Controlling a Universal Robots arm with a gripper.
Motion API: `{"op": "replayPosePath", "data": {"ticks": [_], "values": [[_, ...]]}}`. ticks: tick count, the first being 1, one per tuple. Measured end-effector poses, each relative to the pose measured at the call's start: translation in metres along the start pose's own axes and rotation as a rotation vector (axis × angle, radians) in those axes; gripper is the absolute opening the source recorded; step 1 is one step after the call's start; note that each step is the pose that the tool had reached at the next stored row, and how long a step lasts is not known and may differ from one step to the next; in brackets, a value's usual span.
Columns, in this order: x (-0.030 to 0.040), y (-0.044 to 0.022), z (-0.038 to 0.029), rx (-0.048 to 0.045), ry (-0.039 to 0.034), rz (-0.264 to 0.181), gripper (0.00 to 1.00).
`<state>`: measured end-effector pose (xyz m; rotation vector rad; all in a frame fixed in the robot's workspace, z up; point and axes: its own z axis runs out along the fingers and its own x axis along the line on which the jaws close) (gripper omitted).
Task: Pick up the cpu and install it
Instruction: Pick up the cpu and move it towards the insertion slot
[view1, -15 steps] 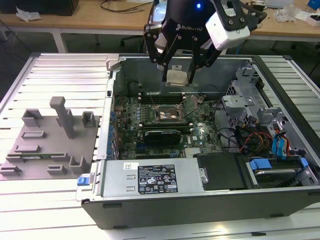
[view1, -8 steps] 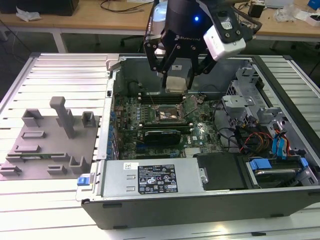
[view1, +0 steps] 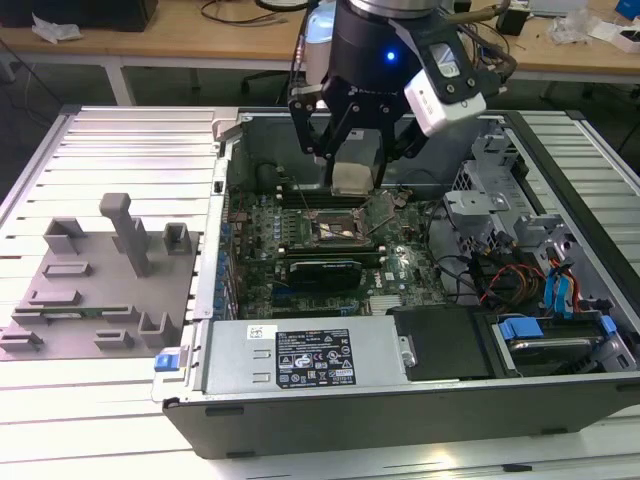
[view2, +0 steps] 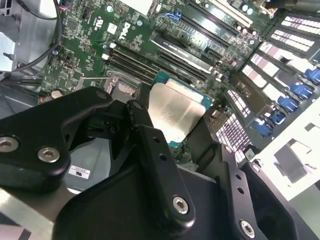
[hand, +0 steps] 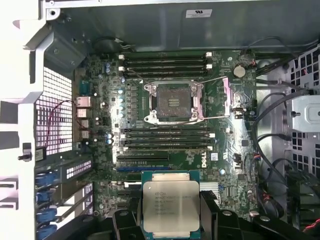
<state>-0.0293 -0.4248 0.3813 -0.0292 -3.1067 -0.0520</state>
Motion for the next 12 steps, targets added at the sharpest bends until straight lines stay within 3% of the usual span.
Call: {"op": "replayPosePath", "data": {"ticks": [9, 12], "values": [[-0.0005, -0.0006, 0.0188, 0.0009, -0.0074, -0.012, 0.55], [-0.0006, -0.001, 0.029, 0.0009, -0.0078, -0.015, 0.55]]}}
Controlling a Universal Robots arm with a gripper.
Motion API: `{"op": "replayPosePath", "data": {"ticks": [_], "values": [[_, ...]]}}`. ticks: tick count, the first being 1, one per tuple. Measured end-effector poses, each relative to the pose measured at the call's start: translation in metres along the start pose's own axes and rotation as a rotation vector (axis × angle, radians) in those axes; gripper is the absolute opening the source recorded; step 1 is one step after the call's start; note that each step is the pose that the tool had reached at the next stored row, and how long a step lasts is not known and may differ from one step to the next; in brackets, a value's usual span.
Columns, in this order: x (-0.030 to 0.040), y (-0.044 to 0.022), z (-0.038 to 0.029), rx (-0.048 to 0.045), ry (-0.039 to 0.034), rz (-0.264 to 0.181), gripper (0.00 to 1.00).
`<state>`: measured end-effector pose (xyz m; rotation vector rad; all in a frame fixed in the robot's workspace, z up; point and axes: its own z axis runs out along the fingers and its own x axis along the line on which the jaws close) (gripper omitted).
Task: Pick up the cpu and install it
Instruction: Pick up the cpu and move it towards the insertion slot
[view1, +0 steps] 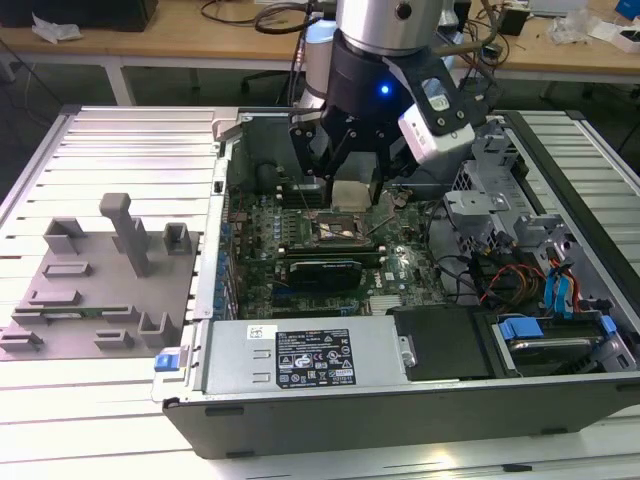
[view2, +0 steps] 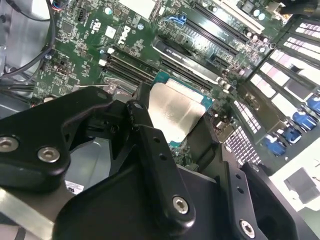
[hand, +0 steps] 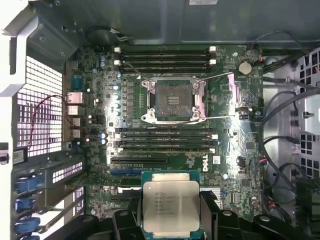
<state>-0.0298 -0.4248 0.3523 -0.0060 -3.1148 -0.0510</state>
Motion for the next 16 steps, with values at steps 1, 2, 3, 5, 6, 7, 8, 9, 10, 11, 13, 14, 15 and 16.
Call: {"op": "replayPosePath", "data": {"ticks": [1, 2, 3, 5, 6, 7, 8, 9, 10, 11, 13, 14, 15, 16], "values": [[-0.0001, -0.0002, 0.0055, 0.0001, 0.0, -0.004, 0.55], [-0.0002, -0.0003, 0.0095, 0.0001, 0.0002, -0.006, 0.55], [-0.0002, -0.0004, 0.0121, 0.0003, 0.0002, -0.008, 0.55], [-0.0003, 0.001, 0.0164, 0.0007, -0.0022, -0.023, 0.55], [-0.0004, 0.0021, 0.0176, 0.0007, -0.003, -0.028, 0.55], [-0.0004, 0.0045, 0.0198, 0.001, -0.004, -0.036, 0.55], [-0.0005, 0.0059, 0.0211, 0.0011, -0.0045, -0.041, 0.55], [-0.0006, 0.0079, 0.0229, 0.0014, -0.005, -0.047, 0.55], [-0.0007, 0.0101, 0.0247, 0.0014, -0.0057, -0.053, 0.55], [-0.0008, 0.0118, 0.0261, 0.0014, -0.0061, -0.057, 0.55], [-0.001, 0.0191, 0.0311, 0.0019, -0.0072, -0.07, 0.55], [-0.0011, 0.0226, 0.0331, 0.002, -0.0076, -0.075, 0.55], [-0.0011, 0.0253, 0.0346, 0.0022, -0.0079, -0.078, 0.55], [-0.0011, 0.0279, 0.0359, 0.0022, -0.0083, -0.081, 0.55]]}}
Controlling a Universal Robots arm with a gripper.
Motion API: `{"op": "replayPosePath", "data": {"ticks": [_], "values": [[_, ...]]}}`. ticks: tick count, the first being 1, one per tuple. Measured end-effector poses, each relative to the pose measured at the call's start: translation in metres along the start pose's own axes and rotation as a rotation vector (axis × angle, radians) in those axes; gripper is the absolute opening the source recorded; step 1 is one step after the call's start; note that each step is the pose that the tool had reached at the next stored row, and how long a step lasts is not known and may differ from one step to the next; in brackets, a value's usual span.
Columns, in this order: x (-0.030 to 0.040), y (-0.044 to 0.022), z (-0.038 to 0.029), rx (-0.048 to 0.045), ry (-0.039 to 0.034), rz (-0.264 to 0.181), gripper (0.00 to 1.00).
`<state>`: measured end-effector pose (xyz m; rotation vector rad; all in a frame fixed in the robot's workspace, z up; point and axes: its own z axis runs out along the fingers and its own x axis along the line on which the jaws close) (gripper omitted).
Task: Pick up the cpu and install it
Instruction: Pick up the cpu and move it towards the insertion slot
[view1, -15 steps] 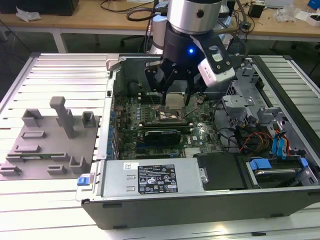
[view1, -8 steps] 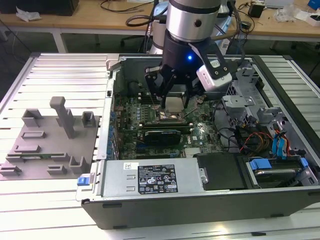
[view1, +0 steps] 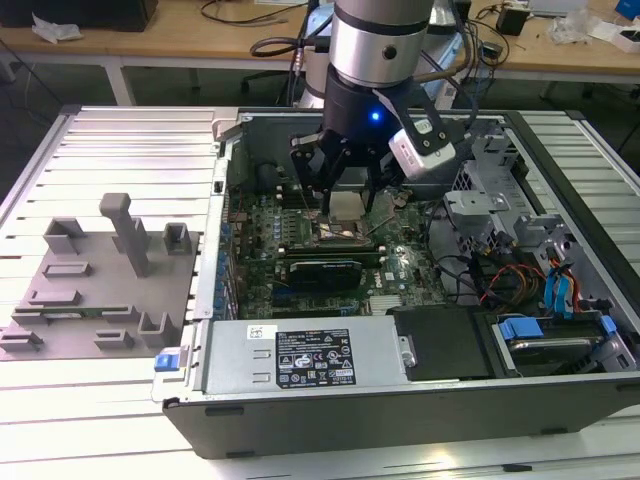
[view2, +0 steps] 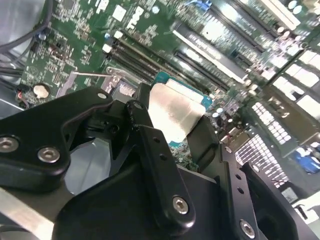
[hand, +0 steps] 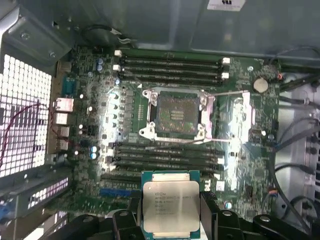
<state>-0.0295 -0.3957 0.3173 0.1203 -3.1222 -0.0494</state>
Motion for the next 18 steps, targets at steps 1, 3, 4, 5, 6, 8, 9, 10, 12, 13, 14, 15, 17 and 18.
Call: {"op": "replayPosePath", "data": {"ticks": [1, 3, 4, 5, 6, 8, 9, 10, 12, 13, 14, 15, 17, 18], "values": [[-0.0006, 0.0055, 0.0026, 0.0, -0.0009, -0.004, 0.55], [-0.0013, 0.0133, 0.006, 0.0002, -0.0018, -0.01, 0.55], [-0.0016, 0.0172, 0.0077, 0.0003, -0.0021, -0.012, 0.55], [-0.002, 0.0215, 0.0095, 0.0005, -0.0023, -0.015, 0.55], [-0.0023, 0.025, 0.0111, 0.0003, -0.0026, -0.016, 0.55], [-0.003, 0.0338, 0.0147, 0.0006, -0.0028, -0.02, 0.55], [-0.0033, 0.0367, 0.0162, 0.0005, -0.0029, -0.02, 0.55], [-0.0037, 0.0408, 0.02, 0.0006, -0.0028, -0.021, 0.55], [-0.0045, 0.043, 0.0259, 0.001, -0.0028, -0.021, 0.55], [-0.0048, 0.0429, 0.0275, 0.0011, -0.0027, -0.021, 0.55], [-0.0055, 0.0427, 0.0303, 0.0012, -0.0026, -0.021, 0.55], [-0.0066, 0.0426, 0.0321, 0.0012, -0.0027, -0.021, 0.55], [-0.0146, 0.0418, 0.0393, 0.0009, -0.003, -0.014, 0.55], [-0.0151, 0.0417, 0.0417, 0.0007, -0.0039, 0.016, 0.55]]}}
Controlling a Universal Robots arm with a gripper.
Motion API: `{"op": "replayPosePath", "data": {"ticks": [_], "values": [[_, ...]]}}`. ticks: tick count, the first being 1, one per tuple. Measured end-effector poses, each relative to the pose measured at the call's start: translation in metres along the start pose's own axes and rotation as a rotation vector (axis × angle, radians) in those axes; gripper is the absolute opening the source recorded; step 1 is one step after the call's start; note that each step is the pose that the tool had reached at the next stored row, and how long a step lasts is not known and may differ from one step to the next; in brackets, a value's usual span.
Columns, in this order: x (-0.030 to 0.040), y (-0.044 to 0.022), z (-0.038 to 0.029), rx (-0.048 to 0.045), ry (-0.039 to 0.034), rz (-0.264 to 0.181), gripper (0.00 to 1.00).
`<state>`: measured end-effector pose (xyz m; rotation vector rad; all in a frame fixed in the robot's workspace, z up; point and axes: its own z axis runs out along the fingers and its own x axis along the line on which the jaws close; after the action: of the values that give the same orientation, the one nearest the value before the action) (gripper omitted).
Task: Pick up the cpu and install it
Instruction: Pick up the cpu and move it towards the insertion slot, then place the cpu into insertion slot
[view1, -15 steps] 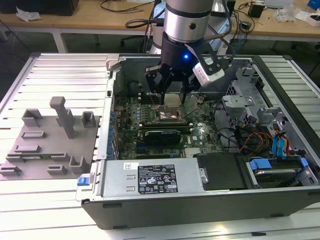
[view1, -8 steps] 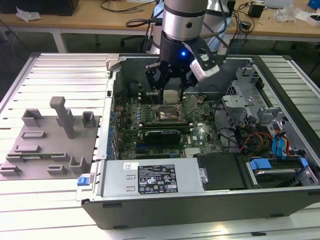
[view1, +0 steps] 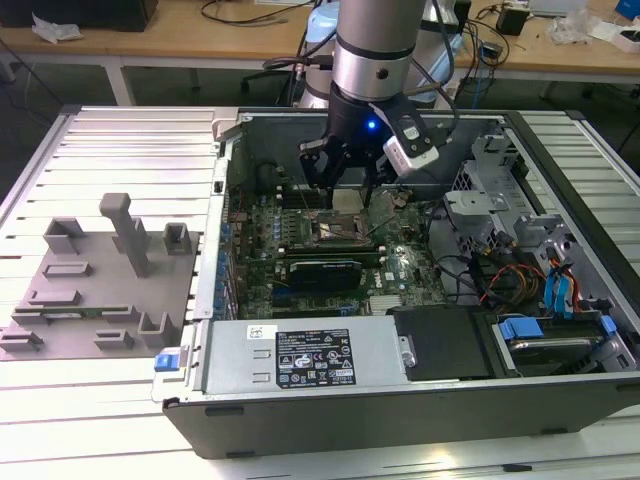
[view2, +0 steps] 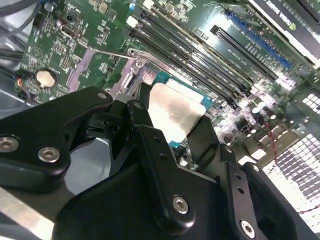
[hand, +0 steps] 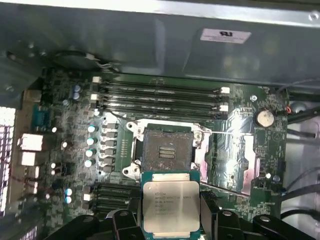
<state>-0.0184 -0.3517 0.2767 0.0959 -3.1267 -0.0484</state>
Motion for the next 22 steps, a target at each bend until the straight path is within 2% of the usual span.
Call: {"op": "replayPosePath", "data": {"ticks": [2, 5, 6, 22], "values": [[-0.0001, 0.0002, 0.0019, -0.0002, -0.0008, 0.027, 0.55], [-0.0007, 0.0093, 0.0082, -0.0005, -0.0013, 0.033, 0.55], [-0.0008, 0.0106, 0.0091, -0.0004, -0.0015, 0.033, 0.55], [-0.0009, 0.0114, 0.01, -0.0004, -0.0013, 0.034, 0.55]]}}
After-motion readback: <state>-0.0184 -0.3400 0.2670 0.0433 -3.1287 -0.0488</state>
